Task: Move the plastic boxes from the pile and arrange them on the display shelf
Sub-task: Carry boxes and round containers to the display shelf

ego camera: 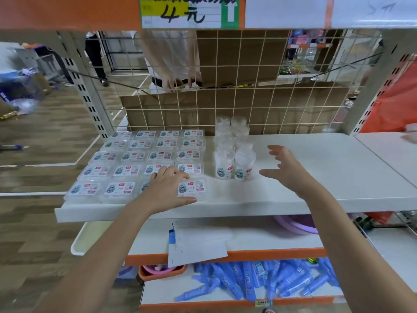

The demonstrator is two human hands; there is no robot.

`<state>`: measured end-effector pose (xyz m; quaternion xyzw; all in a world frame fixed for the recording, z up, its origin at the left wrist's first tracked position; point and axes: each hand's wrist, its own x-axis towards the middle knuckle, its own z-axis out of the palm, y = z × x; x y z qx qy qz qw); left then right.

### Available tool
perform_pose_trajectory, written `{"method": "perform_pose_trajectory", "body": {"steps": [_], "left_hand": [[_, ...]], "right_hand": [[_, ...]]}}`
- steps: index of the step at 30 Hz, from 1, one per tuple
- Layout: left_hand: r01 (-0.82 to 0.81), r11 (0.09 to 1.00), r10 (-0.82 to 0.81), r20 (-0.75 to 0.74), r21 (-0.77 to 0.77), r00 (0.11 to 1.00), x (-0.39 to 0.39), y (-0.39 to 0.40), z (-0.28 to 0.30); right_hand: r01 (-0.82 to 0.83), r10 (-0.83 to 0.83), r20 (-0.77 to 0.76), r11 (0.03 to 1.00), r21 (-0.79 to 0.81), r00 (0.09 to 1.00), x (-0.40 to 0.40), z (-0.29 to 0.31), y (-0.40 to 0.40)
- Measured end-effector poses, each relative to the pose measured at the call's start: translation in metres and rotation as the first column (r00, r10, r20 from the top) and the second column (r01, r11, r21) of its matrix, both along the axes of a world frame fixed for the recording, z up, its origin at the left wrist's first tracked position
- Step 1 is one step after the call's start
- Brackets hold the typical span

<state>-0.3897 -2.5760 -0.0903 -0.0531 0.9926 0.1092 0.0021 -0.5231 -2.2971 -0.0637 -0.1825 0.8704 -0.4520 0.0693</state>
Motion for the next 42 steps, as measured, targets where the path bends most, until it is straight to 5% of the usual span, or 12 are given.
{"method": "perform_pose_trajectory", "body": {"steps": [18,29,42], "left_hand": [[0.066,0.998,-0.068,-0.058,-0.023,0.996,-0.007,0.004,0.023],[0.342,0.93,-0.365,-0.256,-0.131,0.895,-0.071,0.094,0.062],[0.589,0.772,-0.628,-0.149,-0.238,0.764,-0.144,0.255,0.06]], "right_hand": [[-0.123,0.134,-0.045,0.972,0.198,0.99,0.009,0.01,-0.004],[0.023,0.078,-0.225,0.91,0.414,0.971,-0.002,0.018,0.037],[0.295,-0.198,-0.231,0.786,0.543,0.953,-0.014,0.019,0.151]]}}
